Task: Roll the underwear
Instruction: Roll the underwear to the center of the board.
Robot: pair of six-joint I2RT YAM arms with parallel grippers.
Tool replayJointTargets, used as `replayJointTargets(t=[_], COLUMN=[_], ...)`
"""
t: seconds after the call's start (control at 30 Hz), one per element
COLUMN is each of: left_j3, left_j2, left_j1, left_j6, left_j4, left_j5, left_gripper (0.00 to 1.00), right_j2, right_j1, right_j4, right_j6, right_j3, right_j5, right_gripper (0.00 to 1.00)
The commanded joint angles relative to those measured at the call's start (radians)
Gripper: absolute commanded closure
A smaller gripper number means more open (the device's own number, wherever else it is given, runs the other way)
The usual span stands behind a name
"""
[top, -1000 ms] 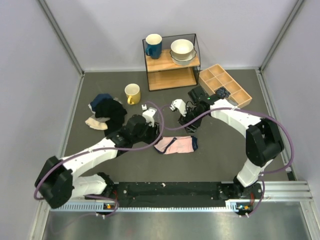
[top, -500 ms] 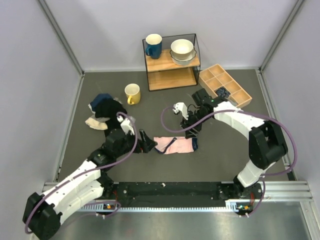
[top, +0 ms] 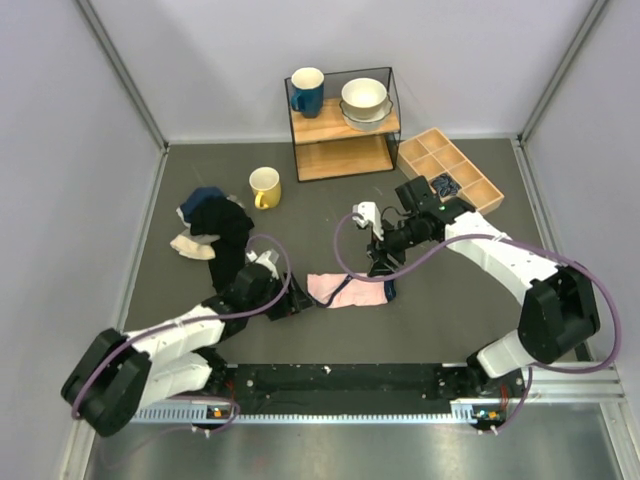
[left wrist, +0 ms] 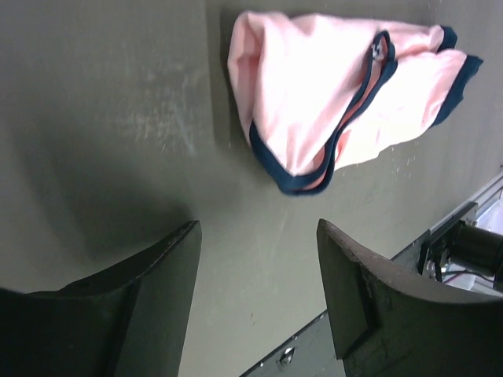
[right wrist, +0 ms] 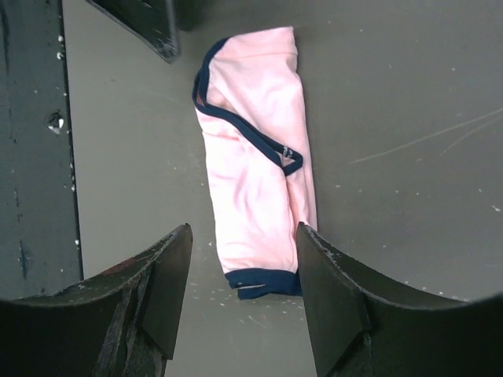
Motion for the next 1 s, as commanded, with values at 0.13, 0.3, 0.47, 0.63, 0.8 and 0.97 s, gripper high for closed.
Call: replayJointTargets(t=[0.13, 0.3, 0.47, 0.63, 0.8, 0.97], left_j3=[0.184, 0.317, 0.425, 0.577, 0.759, 0.951], left_j2=[0.227, 0.355, 0.477, 0.584, 0.736, 0.871], left_j1=[-0.001, 0.016, 0.05, 0.073, 0.099, 0.117], left_j6=[0.043, 0.134, 0.225, 0.309, 0.395, 0.469], left_j4=[0.01, -0.063, -0.116, -0.177, -0.269, -0.35], left_j5=[-0.092, -0.114, -0.097, -0.089, -0.075, -0.049], left_gripper=[0.49, 0.62, 0.81, 0.84, 0.85, 0.83], right_j2=[-0.075, -0.1, -0.117, -0.129, -0.167, -0.253], right_j1=[-0.004, -0.004, -0.006, -0.006, -0.004, -0.004], right_j4=[0.022, 0.022, 0.022, 0.022, 0.02, 0.016], right_j6=[-0.028, -0.036, -0.039, -0.056, -0.148, -0.457], right_j3=[-0.017, -0.026, -0.028, -0.035, -0.086, -0.25], right_j5=[-0.088, -0.104, -0.107, -0.107, -0.102, -0.162], right_gripper=[0.44, 0.44, 0.44, 0.44, 0.43, 0.23])
